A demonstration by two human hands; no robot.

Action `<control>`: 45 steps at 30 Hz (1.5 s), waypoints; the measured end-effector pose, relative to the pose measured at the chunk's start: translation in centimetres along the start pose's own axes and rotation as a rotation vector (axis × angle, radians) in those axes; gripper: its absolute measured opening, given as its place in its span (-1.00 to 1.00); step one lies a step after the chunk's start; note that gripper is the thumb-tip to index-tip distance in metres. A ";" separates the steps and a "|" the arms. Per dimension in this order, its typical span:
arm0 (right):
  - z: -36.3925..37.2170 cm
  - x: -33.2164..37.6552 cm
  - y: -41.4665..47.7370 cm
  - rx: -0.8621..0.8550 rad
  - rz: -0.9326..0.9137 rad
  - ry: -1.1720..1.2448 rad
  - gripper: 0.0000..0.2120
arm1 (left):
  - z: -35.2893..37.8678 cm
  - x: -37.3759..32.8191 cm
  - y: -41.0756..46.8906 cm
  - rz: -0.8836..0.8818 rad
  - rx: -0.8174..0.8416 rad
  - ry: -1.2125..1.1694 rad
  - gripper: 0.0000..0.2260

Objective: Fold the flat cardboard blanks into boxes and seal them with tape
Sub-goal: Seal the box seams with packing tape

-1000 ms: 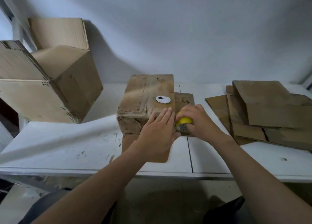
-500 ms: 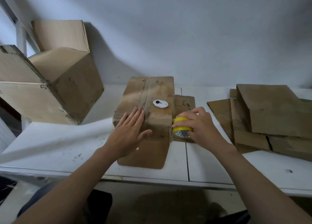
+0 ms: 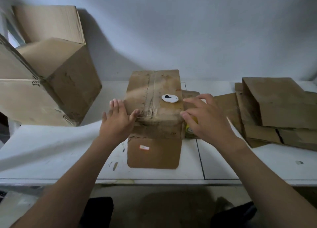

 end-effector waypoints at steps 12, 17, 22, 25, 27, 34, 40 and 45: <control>5.6 8.6 2.9 0.260 -0.229 0.038 -0.35 | 0.9 -2.2 -0.1 0.302 -0.019 0.068 -0.28; 5.7 6.9 2.8 0.250 -0.224 -0.019 -0.50 | 0.2 -1.0 0.5 0.332 0.004 -0.038 0.06; 5.7 6.8 3.0 0.274 -0.245 0.029 -0.53 | -0.6 1.5 0.3 0.119 -0.018 -0.413 0.13; 5.8 6.7 3.1 0.285 -0.252 0.052 -0.49 | -1.1 3.0 -0.1 -0.003 -0.015 -0.532 0.11; 5.9 6.7 3.1 0.295 -0.255 0.052 -0.47 | -1.7 3.8 -0.5 -0.018 -0.041 -0.556 0.05; 6.0 6.5 3.0 0.308 -0.274 0.070 -0.42 | -2.8 3.0 -3.2 0.032 -0.190 -0.441 -0.73; 5.4 6.4 2.8 0.334 -0.322 0.087 -0.39 | -3.3 1.8 -4.5 0.104 -0.298 -0.133 -0.77; 1.5 4.4 1.7 0.088 -0.175 0.020 -0.59 | -3.9 1.4 -4.5 0.082 -0.363 -0.084 -0.79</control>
Point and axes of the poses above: each hand's wrist, its own y-axis towards the middle knuckle, its own z-axis out of the palm, x = y × z, the point moved 5 cm from there along y, towards the middle knuckle, and after that the axes turned 11 degrees about -y, right-handed, at the moved point
